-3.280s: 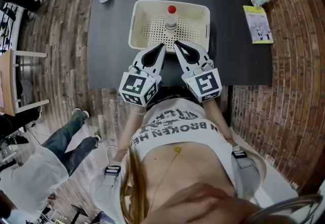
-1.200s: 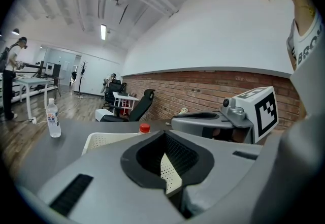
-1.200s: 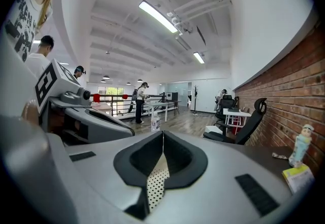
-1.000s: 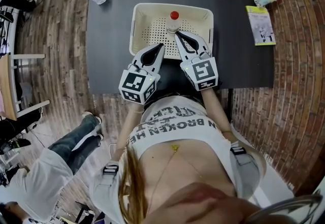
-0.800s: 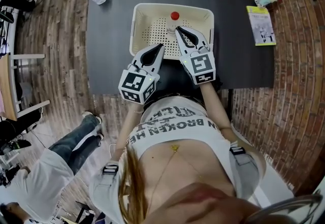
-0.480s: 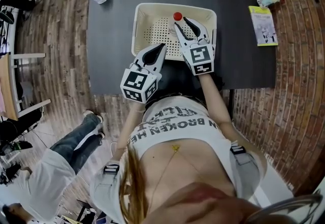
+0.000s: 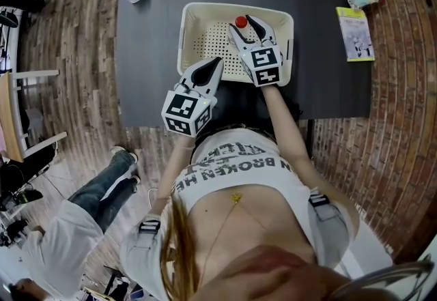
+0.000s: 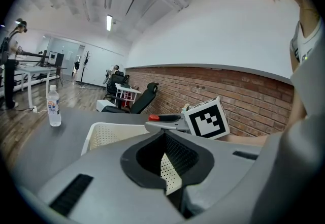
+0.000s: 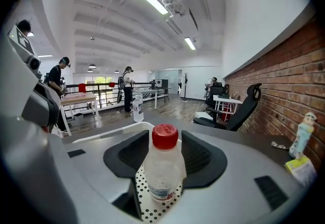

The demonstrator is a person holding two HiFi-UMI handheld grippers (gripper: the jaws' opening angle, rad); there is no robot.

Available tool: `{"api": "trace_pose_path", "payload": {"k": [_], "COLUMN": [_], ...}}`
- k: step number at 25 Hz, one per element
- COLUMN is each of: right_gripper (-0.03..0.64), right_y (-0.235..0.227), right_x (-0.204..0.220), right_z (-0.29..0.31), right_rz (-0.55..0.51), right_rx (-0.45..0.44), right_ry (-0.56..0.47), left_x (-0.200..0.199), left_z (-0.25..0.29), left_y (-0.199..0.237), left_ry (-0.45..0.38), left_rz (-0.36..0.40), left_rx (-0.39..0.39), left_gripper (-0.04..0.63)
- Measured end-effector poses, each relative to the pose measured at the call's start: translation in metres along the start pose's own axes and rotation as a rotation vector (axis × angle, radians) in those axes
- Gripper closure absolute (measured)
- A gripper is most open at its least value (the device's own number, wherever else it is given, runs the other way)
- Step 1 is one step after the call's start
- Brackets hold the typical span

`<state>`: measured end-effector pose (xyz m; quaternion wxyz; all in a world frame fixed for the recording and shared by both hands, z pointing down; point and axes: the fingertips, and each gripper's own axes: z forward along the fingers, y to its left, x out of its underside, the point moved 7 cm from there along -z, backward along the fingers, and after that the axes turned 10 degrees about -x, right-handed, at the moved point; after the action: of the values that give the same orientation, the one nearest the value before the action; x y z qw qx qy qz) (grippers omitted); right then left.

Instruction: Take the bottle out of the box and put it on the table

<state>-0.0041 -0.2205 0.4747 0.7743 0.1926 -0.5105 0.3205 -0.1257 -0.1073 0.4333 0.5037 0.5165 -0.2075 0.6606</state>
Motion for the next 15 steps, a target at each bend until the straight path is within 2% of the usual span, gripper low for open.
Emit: {"api": "trace_pose_path", "payload": {"k": [6, 15], "right_gripper": [0.454, 0.454], "right_y": [-0.0052, -0.0032], "right_x": [0.0036, 0.0078], "right_z": [0.0032, 0.0018], "right_rz": [0.029, 0.016], "right_rx": [-0.015, -0.014], "right_ry": [-0.017, -0.048], "left_x": [0.0014, 0.0038], "left_z": [0.0042, 0.0041], "left_y": [0.0002, 0.0000], "left_ry": [0.011, 0.019], "left_rz": [-0.006, -0.017], "left_rx": [0.007, 0.006], "left_gripper": [0.595, 0.595]}}
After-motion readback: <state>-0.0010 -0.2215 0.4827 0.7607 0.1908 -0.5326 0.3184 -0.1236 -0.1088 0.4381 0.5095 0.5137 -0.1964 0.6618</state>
